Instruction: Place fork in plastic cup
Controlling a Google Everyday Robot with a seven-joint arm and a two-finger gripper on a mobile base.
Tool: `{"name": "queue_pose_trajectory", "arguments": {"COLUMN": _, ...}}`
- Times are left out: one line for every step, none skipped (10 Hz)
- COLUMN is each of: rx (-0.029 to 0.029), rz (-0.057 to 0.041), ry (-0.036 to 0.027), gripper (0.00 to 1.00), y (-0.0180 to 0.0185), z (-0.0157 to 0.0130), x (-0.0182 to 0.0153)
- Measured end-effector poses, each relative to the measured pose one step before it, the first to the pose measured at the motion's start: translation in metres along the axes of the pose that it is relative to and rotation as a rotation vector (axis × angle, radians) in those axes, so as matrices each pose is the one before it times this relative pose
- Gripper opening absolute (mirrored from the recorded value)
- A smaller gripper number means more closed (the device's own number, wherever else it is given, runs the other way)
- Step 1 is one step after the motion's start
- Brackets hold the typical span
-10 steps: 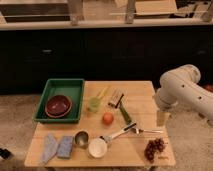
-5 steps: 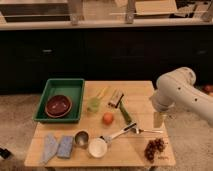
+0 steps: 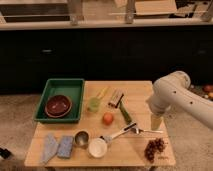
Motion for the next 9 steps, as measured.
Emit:
{"name": "queue_pose_trajectory", "arguments": {"rx": -0.0059, "rz": -0.00591, "ry": -0.01202, "gripper": 0.8, "y": 0.00131, "z": 0.00857, "x": -0.00826}}
{"name": "queue_pose_trajectory", "arguments": {"rx": -0.00367, "rz": -0.00876, "ry": -0.0071, "gripper": 0.8, "y": 0.00186, "z": 0.00741, "x": -0.00631}}
{"name": "queue_pose_trajectory", "arguments": {"rx": 0.00164, "rz": -0.00352, "ry": -0.00029, "gripper": 0.8, "y": 0.00089, "z": 0.00245, "x": -0.0007}}
{"name": "queue_pose_trajectory", "arguments": {"rx": -0.00147, "rz": -0.002, "ry": -0.00308, "gripper": 0.8, "y": 0.00239, "z": 0.00339, "x": -0.00037}}
{"name": "queue_pose_trajectory", "arguments": {"rx": -0.00165, "rz": -0.00893, "ry": -0.00179, "gripper": 0.8, "y": -0.00043, "z": 0.00212, "x": -0.00069}}
{"name": "queue_pose_trajectory", "arguments": {"rx": -0.00095, "rz": -0.00649, "ry": -0.00252, "gripper": 0.8, "y": -0.00177, "z": 0.00187, "x": 0.00083}}
{"name": "queue_pose_trajectory", "arguments": {"rx": -0.00589, "rz": 0.00107, "ry": -0.00371, "gripper": 0.8, "y": 0.00179, "z": 0.00445, "x": 0.00062}}
{"name": "queue_pose_trajectory", "arguments": {"rx": -0.00582, "rz": -0.00577, "ry": -0.00922, "gripper": 0.8, "y": 0.00237, "z": 0.01165, "x": -0.00665}}
{"name": "queue_pose_trajectory", "arguments": {"rx": -0.0027, "rz": -0.01197, "ry": -0.0061, "gripper": 0.8, "y": 0.00125, "z": 0.00878, "x": -0.01038}}
